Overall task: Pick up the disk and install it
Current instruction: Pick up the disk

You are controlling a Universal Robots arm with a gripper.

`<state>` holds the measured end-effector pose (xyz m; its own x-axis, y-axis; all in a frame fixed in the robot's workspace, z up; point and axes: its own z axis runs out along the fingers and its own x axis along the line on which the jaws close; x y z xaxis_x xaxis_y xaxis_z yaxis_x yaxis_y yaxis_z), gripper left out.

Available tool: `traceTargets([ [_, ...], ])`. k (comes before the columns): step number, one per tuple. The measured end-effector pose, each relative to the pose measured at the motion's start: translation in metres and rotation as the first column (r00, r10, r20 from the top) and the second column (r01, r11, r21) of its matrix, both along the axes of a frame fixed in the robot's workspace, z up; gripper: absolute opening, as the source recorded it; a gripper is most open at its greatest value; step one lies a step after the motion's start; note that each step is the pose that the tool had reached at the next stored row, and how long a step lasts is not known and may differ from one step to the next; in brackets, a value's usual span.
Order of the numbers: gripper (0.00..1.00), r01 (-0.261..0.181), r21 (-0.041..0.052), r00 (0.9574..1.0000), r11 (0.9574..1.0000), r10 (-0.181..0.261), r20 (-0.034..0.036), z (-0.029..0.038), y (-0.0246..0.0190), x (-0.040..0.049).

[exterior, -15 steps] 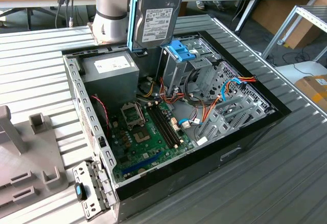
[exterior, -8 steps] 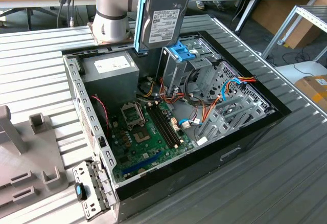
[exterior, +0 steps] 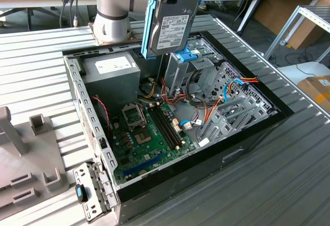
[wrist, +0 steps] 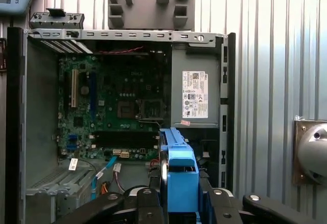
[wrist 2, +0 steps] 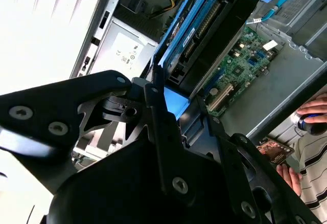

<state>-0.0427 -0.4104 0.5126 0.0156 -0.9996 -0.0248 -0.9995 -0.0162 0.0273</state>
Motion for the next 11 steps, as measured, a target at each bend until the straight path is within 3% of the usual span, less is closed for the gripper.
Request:
traceTargets([
  [10,0.36,0.001,0.0000,1.0000,1.0000,-0.001,0.0000,0.0000,-0.0128,0.0076],
  [11,0.36,0.002,0.0001,1.0000,1.0000,-0.002,0.0000,0.0000,-0.0206,0.0136],
])
